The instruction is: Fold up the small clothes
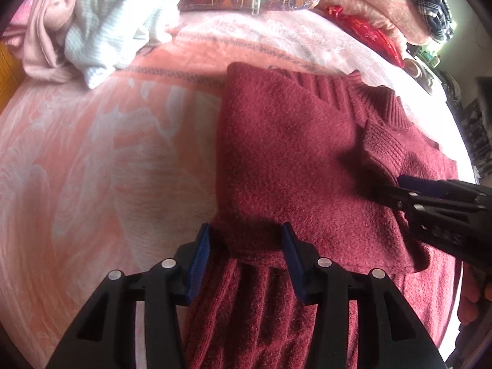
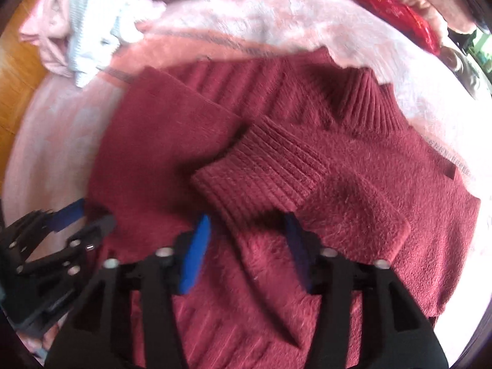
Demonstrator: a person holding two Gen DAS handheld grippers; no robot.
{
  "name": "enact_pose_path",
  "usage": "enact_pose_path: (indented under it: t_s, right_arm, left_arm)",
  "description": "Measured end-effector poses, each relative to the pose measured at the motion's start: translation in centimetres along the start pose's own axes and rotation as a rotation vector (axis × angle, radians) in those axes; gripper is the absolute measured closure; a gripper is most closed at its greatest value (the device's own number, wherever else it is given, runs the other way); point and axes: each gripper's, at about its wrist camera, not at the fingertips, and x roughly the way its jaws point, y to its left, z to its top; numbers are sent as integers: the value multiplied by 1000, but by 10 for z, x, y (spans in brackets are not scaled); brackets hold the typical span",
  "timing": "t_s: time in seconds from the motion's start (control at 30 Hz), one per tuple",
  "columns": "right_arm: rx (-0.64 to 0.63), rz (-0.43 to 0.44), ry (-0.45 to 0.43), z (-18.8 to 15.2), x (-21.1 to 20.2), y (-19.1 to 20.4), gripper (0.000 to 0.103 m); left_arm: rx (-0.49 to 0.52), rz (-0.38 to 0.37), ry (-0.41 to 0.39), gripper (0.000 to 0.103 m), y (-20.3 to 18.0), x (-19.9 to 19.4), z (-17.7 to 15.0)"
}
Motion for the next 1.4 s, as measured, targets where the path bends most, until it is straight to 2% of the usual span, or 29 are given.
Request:
enact_pose_path:
  t_s: [0.03, 0.07, 0.17, 0.3, 0.43, 0.53, 0.67, 0.73, 0.8, 0.93, 0.97, 1.0, 1.03, 1.2, 1.3, 1.4]
  right_arm:
    - [-8, -6, -14, -2, -2, -4, 85]
    - [0, 11, -24, -4, -7, -9, 96]
    - [94, 125, -89, -21, -34, -43, 96]
    - [188, 223, -166, -58, -75, -96, 96]
    - [264, 217, -190, -106, -96, -139, 95]
    - [309, 193, -162, -145, -93, -166, 94]
    - [353, 129, -92, -178, -68, -195, 71]
    - [402, 181, -91, -189, -60, -212, 69]
    - [441, 239, -92, -192, -55, -224, 57]
    - [488, 320, -116, -184, -50, -233, 56]
    - [494, 351, -113, -181, -49, -234, 66]
    - [490, 364, -106, -178, -48, -232, 86]
    - [486, 360, -100, -176, -48, -231, 93]
    - [462, 345, -99, -178, -56, -229, 94]
    - [469, 284, -47, -182, -37, -230, 93]
    - [468, 269, -60, -180, -28, -231, 94]
  left_arm:
    - [-2, 1, 1, 54, 1, 2, -1]
    - [0, 2, 1, 54, 1, 3, -1]
    - [9, 10, -5, 52, 1, 6, -3]
    - [2, 14, -10, 51, 1, 6, -5]
    - [6, 34, -14, 51, -2, 6, -5]
    - [6, 53, -18, 50, -6, 7, -6]
    - [-4, 78, -17, 50, -10, 3, -7]
    - [-26, 73, -32, 51, -10, -5, -6]
    - [-29, 68, -72, 51, -16, -16, -6]
    - [42, 79, -121, 51, -39, -25, -7]
    - [59, 79, -116, 51, -45, -22, -7]
    - [66, 76, -108, 51, -49, -19, -6]
    - [65, 70, -98, 51, -50, -15, -6]
    - [95, 92, -57, 51, -54, 3, -11]
    - [123, 95, -42, 50, -54, 10, -13]
    - [112, 85, -34, 49, -52, 13, -12]
